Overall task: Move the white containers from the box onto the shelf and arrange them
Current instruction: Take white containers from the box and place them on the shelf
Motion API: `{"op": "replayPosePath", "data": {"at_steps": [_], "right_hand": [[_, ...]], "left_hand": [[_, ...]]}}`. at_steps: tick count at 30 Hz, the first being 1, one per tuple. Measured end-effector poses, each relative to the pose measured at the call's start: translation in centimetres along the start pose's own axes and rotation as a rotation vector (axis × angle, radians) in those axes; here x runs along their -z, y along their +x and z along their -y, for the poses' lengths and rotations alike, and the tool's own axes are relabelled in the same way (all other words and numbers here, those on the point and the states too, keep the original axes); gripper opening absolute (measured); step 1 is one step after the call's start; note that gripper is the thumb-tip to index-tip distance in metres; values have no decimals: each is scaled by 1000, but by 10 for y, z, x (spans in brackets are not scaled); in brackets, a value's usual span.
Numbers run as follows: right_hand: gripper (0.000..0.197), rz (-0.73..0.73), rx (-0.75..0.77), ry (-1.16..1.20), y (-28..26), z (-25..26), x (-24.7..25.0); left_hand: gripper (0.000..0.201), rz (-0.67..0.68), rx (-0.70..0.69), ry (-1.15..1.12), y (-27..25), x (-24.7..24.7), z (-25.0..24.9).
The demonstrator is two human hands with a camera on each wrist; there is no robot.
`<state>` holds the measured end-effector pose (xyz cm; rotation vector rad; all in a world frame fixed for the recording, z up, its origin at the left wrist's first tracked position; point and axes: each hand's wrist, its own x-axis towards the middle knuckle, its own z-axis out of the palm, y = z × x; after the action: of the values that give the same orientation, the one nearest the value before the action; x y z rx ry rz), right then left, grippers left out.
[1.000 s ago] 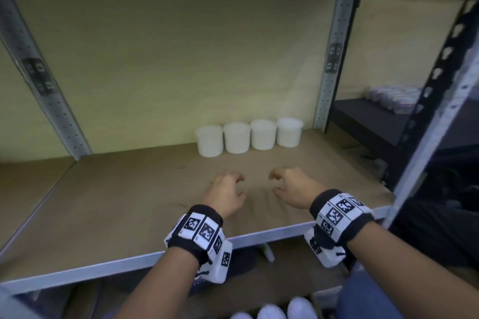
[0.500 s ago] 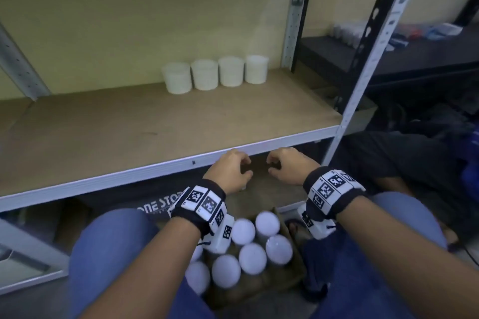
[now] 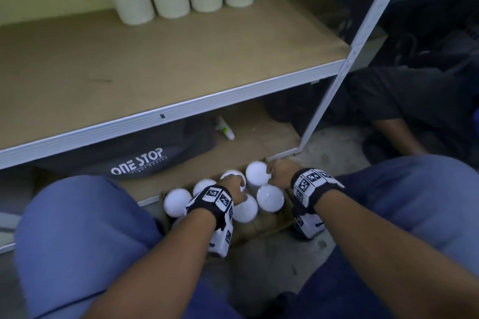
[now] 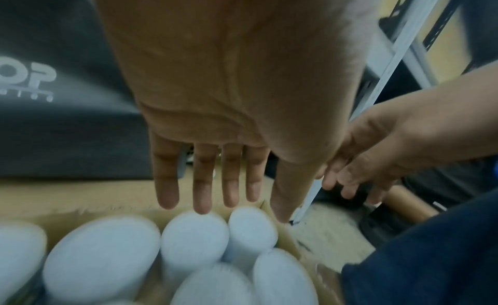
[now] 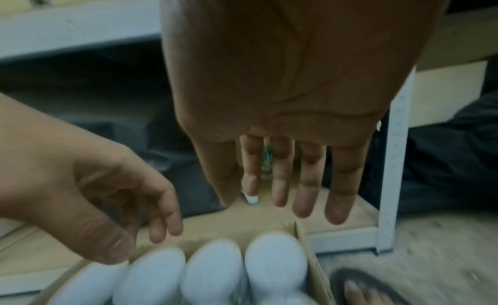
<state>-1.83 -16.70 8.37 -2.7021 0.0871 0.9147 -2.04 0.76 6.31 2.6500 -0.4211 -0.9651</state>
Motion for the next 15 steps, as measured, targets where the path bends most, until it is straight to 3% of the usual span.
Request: {"op": "replayPosePath", "data": {"at_steps": [4, 6, 9, 10, 12, 15], "right_hand": [[41, 97, 6, -18, 17, -11, -43], [23, 146, -11, -10, 25, -11, -66], [18, 129, -53, -55, 34, -12, -86], [22, 112, -52, -68, 37, -16, -91], [51, 72, -26, -84, 42, -21, -100], [55, -12, 2, -117, 50, -27, -112]], "left_hand": [[52, 120, 49, 2, 21, -31, 7], [63, 169, 72, 7, 30, -42, 9], [75, 169, 82, 91, 43, -60, 14], [76, 149, 74, 128, 45, -65, 15], [71, 90, 84, 144, 50, -80, 18], [78, 3, 80, 159, 59, -102, 14]]}}
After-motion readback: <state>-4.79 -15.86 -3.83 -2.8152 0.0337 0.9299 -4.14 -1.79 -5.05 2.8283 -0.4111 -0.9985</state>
